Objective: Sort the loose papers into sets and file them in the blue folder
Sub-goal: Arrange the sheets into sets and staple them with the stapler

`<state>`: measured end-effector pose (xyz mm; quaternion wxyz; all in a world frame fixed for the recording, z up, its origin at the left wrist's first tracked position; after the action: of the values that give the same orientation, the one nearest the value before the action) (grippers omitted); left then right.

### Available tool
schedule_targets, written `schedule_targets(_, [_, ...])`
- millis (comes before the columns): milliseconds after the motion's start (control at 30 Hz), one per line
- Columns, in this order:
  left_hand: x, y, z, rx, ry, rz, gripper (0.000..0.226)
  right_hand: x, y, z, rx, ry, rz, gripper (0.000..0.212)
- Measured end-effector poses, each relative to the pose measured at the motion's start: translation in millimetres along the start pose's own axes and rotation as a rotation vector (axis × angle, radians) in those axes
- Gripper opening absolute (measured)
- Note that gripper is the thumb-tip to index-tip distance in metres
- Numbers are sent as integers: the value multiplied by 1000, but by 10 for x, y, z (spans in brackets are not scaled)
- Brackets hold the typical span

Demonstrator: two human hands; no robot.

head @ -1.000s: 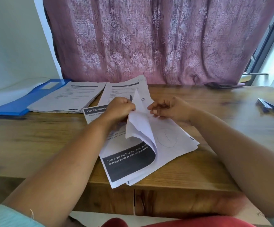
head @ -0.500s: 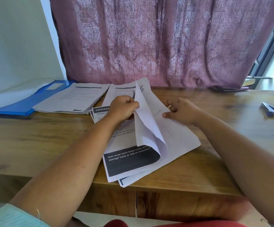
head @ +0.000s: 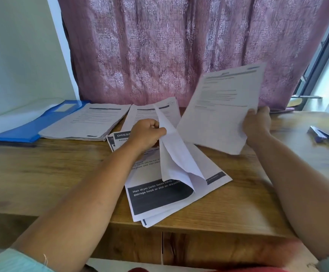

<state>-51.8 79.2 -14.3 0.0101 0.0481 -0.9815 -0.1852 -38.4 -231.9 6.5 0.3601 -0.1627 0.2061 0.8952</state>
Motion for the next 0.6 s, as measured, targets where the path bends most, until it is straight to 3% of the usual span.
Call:
schedule_targets(67, [6, 2, -5, -3, -4, 3, 7, -5, -12, -79, -241, -166, 29, 30])
schedule_targets(200, [26, -15, -25, -19, -15, 21, 11, 162, -238, -160, -475, -351, 318, 29])
schedule_targets(300, [38, -13, -26, 2, -5, 43, 27, 161, -298, -118, -756, -405, 302, 39])
schedule_targets(433, [3, -23, 3, 57, -12, 53, 10, 132, -277, 30, -1128, -492, 256, 32])
schedule_targets(500, [31, -75, -19, 154, 30, 152, 9, 241, -299, 137, -1218, -530, 343, 27])
schedule_targets(600, [131, -208, -21, 278, 219, 418, 43, 383, -378, 223, -1217, -488, 567, 59])
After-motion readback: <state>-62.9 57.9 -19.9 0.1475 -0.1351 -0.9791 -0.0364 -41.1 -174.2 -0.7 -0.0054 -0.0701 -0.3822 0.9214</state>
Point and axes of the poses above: each hand's wrist, its own x-axis away from the middle knuckle, its own y-axis out of the back of the hand, z = x × y, the point moved 4 cm from there along -x, towards the middle knuckle, and after that the axes turned 12 degrees about y, right-handed, at the moved point
